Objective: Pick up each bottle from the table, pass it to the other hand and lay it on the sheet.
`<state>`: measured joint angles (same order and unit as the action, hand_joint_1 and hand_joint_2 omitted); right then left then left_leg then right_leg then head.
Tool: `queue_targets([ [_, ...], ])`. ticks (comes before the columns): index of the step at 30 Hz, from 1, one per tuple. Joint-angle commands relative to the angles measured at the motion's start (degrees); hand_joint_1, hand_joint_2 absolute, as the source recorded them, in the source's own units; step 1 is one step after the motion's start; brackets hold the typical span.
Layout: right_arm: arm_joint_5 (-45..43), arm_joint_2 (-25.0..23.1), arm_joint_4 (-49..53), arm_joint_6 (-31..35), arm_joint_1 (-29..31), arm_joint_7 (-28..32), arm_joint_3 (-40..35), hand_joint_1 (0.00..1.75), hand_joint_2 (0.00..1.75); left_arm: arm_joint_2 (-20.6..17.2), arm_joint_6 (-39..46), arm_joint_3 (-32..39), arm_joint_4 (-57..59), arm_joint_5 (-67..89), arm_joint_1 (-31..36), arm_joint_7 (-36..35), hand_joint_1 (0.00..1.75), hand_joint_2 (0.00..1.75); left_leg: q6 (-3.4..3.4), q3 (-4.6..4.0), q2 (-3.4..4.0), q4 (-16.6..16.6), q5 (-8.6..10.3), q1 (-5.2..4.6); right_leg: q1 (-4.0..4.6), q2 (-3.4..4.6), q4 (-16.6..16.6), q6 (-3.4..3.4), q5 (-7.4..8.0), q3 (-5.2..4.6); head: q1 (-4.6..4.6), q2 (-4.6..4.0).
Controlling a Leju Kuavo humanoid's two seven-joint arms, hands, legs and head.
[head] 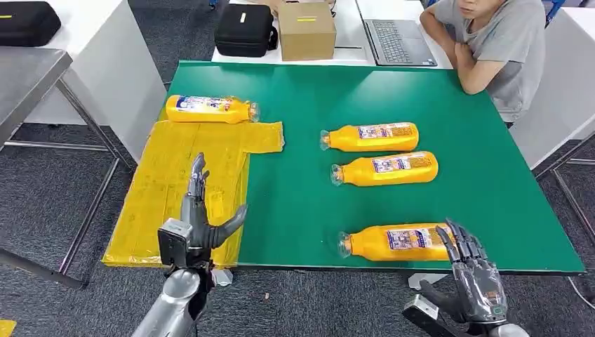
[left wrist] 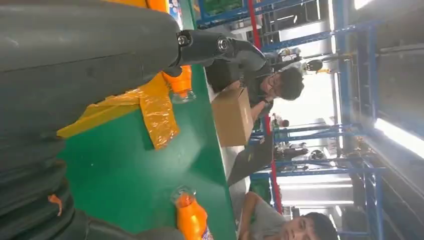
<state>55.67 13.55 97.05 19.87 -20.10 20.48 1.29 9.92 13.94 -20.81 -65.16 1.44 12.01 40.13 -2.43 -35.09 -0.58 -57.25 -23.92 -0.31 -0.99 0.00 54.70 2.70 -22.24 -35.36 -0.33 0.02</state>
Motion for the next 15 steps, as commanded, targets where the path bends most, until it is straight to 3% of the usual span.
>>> queue_targets([
  [1,2.1,-0.5,-10.8,-2.6,6.6,-1.4,-1.2,0.00,1.75,0.4,-1.1,1.5,4.8,-0.9,1.2,-0.2,0.00,1.75,0.12,0.34,0.17,0.1,-0.12,0.09,0.10,0.13,-0.1,-0.11,-0.05,0.33,0.02,0.00],
  [11,6.1,-0.7,-24.3,0.0,16.0,0.3,-2.4,0.00,1.75,1.1,-2.9,0.8,5.6,-1.8,2.1,-1.3,0.00,1.75,0.15,0.50,0.32,0.1,-0.17,0.09,0.10,0.26,-0.1,-0.14,-0.07,0.44,0.00,0.00],
  [15,13.4,0.6,-27.9,4.3,17.1,-2.1,-4.2,0.00,1.75,1.3,-3.5,0.6,6.1,-1.9,2.8,-1.6,0.00,1.75,0.08,0.20,0.12,0.1,-0.02,0.06,0.07,0.07,-0.1,-0.07,0.01,0.19,0.02,0.00],
])
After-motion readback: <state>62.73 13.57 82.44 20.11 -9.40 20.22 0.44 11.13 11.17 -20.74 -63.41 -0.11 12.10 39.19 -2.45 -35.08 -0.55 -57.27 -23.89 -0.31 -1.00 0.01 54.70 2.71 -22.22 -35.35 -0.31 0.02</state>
